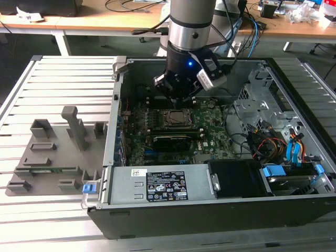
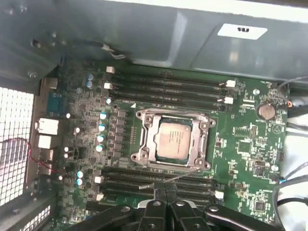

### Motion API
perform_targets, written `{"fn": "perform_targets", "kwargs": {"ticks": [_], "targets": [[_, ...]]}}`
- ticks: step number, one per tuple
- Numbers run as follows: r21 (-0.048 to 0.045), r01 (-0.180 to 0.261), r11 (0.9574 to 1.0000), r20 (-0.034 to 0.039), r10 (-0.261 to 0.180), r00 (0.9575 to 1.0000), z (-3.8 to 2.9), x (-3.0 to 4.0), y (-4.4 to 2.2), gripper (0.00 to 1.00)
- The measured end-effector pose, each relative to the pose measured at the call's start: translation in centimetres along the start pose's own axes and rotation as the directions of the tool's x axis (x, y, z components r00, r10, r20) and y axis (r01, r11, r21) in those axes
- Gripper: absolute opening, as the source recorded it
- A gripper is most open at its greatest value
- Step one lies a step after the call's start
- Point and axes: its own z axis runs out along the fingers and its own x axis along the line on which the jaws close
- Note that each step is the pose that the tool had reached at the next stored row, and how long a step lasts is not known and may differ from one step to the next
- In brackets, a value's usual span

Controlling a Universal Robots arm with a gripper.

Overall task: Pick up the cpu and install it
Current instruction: 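Install the second cpu locking lever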

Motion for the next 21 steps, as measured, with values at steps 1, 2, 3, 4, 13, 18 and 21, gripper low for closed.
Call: {"fn": "perform_targets", "kwargs": {"ticks": [1,2,3,4,13,18,21], "targets": [[-0.0142,0.000,0.9999,0.0016,0.000,1.0000,0.04,0.03,-0.28,0.11],[-0.0450,0.000,0.9990,0.0051,0.000,1.0000,0.06,0.07,-0.60,0.11],[-0.0697,0.000,0.9976,0.0078,0.000,1.0000,0.08,0.10,-0.92,0.11],[-0.0829,0.001,0.9966,0.0093,0.000,1.0000,0.17,0.15,-1.34,0.11],[-0.0944,0.000,0.9955,0.0106,0.001,0.9999,2.61,0.33,-2.93,0.11],[-0.0985,0.000,0.9951,0.0111,0.001,0.9999,3.85,1.07,-2.87,0.11],[-0.0993,0.000,0.9951,0.0111,0.001,0.9999,4.44,1.51,-2.83,0.11]]}}
